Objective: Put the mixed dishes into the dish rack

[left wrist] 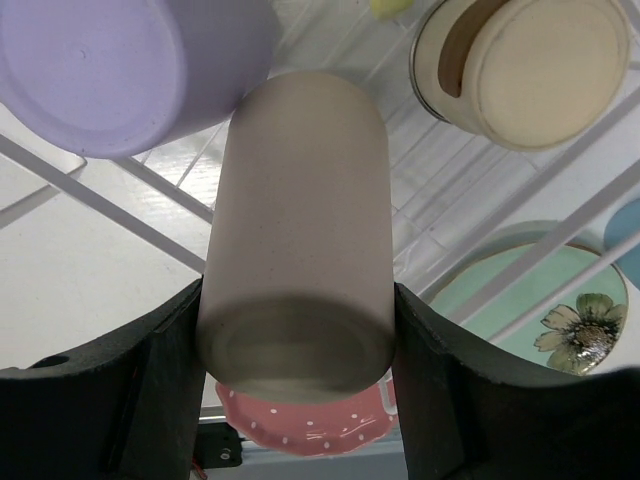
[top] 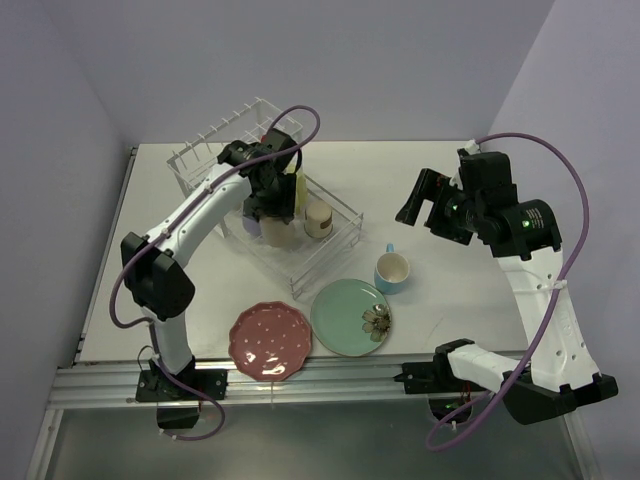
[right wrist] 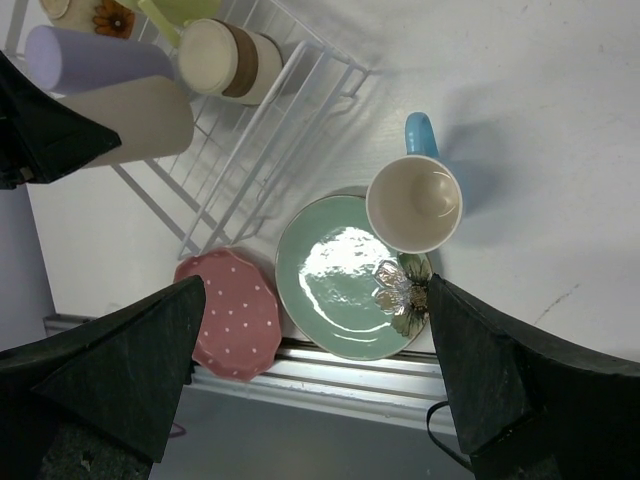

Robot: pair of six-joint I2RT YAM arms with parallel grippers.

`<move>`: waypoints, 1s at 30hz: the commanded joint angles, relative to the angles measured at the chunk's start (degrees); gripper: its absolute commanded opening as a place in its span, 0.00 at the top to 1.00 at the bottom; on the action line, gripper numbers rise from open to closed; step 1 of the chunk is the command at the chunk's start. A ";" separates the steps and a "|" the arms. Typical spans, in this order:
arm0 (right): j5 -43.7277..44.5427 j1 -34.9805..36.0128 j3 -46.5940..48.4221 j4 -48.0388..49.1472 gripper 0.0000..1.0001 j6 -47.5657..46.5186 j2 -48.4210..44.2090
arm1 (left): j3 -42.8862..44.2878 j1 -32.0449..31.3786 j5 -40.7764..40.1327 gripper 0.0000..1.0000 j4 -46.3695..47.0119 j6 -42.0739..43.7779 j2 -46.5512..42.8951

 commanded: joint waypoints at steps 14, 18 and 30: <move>0.51 -0.59 1.96 -0.84 0.00 -2.66 0.61 | 4.70 2.00 -2.92 1.00 1.76 3.39 3.85; 1.56 -0.51 -0.68 -2.85 0.00 -3.80 2.62 | 5.05 1.92 -2.21 1.00 1.68 3.13 5.08; 3.67 -0.68 -13.42 -0.05 0.00 -2.75 1.23 | 4.26 2.00 -1.60 0.45 2.29 2.33 5.44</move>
